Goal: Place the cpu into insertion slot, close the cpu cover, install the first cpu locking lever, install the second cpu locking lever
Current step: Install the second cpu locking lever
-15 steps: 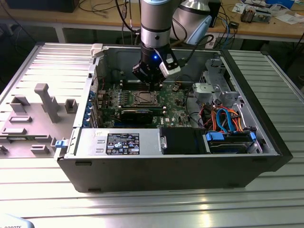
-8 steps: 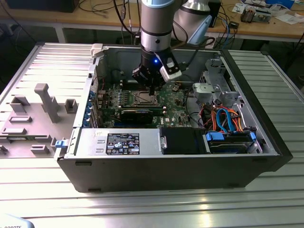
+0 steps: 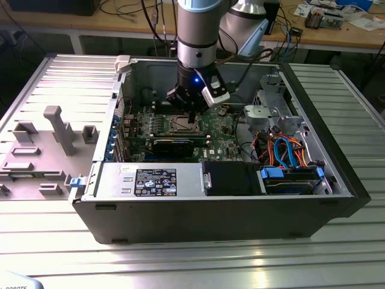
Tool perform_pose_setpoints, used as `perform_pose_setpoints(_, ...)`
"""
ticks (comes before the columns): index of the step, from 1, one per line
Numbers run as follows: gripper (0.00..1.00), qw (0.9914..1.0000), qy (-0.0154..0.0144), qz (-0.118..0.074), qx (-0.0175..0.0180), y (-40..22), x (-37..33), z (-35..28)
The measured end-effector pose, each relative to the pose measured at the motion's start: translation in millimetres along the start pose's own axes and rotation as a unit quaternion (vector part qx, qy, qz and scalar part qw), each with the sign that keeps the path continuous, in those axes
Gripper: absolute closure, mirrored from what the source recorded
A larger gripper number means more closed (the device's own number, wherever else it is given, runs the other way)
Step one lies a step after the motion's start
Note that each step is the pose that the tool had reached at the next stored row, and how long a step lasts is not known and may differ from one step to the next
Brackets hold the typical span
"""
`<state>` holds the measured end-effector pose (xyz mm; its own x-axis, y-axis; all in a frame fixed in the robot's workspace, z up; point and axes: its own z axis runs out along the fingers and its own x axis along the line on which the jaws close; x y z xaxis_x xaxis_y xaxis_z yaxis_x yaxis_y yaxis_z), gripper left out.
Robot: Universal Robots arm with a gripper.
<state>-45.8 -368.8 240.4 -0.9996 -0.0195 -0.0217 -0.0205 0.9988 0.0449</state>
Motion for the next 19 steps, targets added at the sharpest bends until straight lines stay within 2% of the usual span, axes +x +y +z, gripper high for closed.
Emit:
perform_pose_setpoints(4,0.89,1.0,0.0,0.0,0.0001,-11.9,1.1,-0.2)
perform_pose_setpoints(6,0.89,1.0,0.0,0.0,0.0001,-15.8,6.9,-0.3)
perform_pose_setpoints(10,0.89,1.0,0.0,0.0,0.0001,-17.6,15.3,-0.2)
perform_pose_setpoints(19,0.89,1.0,0.0,0.0,0.0001,-17.6,16.2,-0.3)
